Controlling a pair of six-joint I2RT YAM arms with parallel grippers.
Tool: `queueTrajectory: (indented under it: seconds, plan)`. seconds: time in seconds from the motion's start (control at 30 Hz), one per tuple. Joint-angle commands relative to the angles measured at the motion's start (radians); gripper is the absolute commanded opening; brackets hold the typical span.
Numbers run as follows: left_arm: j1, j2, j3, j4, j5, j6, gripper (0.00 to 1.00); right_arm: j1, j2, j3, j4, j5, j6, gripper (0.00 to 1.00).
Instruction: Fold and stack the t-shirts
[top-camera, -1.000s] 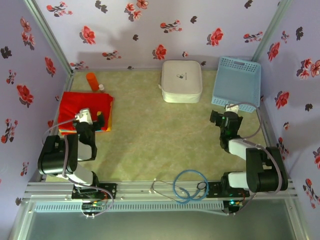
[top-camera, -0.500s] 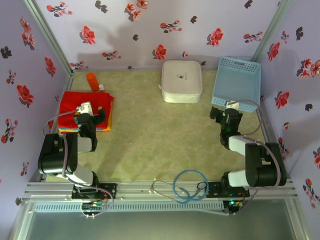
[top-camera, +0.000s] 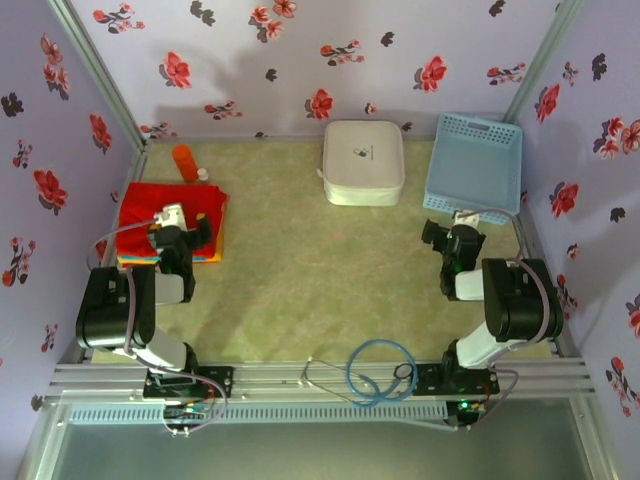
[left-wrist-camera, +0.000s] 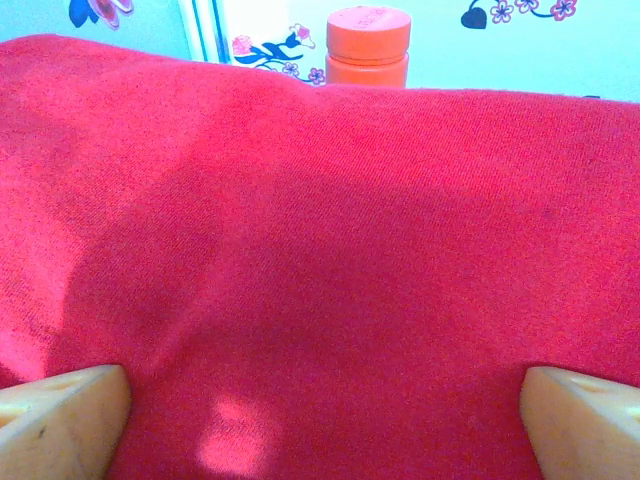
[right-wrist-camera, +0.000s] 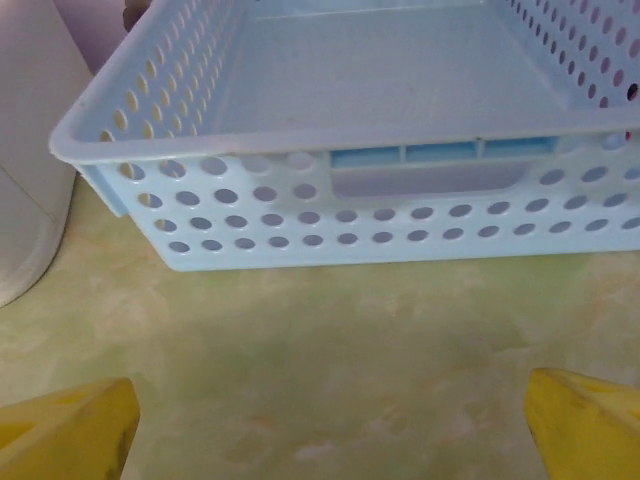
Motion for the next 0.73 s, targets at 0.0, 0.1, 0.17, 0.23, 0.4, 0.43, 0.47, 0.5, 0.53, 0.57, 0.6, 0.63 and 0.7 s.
queueTrajectory:
  seconds: [0.0,0.1,0.17,0.23,0.4,0.43,0.47,0.5,0.53,0.57,0.6,0.63,0.7]
  plan:
    - [-0.011,0.002,0.014,-0.041,0.002,0.017,1.00,0.007,-0.008,0.026,0.015,0.007,-0.027,0.99]
    - [-0.011,0.002,0.014,-0.041,0.003,0.017,1.00,0.008,-0.014,0.046,-0.035,-0.051,-0.041,0.99]
    - [-0.011,0.002,0.014,-0.042,0.002,0.018,1.00,0.008,-0.004,0.041,-0.008,-0.058,-0.047,0.99]
    - [-0.011,0.003,0.014,-0.040,0.003,0.018,1.00,0.008,-0.009,0.045,-0.025,-0.060,-0.044,0.99]
    - [-0.011,0.002,0.014,-0.041,0.001,0.017,1.00,0.006,-0.008,0.044,-0.023,-0.062,-0.044,0.99]
    - [-0.011,0.001,0.014,-0.041,0.002,0.017,1.00,0.006,-0.007,0.044,-0.023,-0.062,-0.044,0.99]
    - [-0.011,0.002,0.014,-0.041,0.002,0.017,1.00,0.006,-0.005,0.046,-0.025,-0.063,-0.043,0.99]
    - [-0.011,0.001,0.014,-0.042,0.002,0.017,1.00,0.006,-0.002,0.048,-0.029,-0.065,-0.043,0.99]
    - [-0.011,0.001,0.014,-0.042,0.002,0.017,1.00,0.003,-0.002,0.052,-0.033,-0.069,-0.040,0.99]
    - [-0.012,0.001,0.014,-0.042,0.002,0.018,1.00,0.002,-0.003,0.052,-0.033,-0.069,-0.039,0.99]
    - [-0.011,0.002,0.013,-0.041,0.002,0.018,1.00,0.002,-0.005,0.052,-0.033,-0.070,-0.039,0.99]
    - [-0.012,0.001,0.014,-0.041,0.001,0.018,1.00,0.002,-0.007,0.046,-0.026,-0.069,-0.039,0.99]
    - [-0.012,0.002,0.014,-0.042,0.002,0.017,1.00,0.002,-0.008,0.043,-0.022,-0.066,-0.039,0.99]
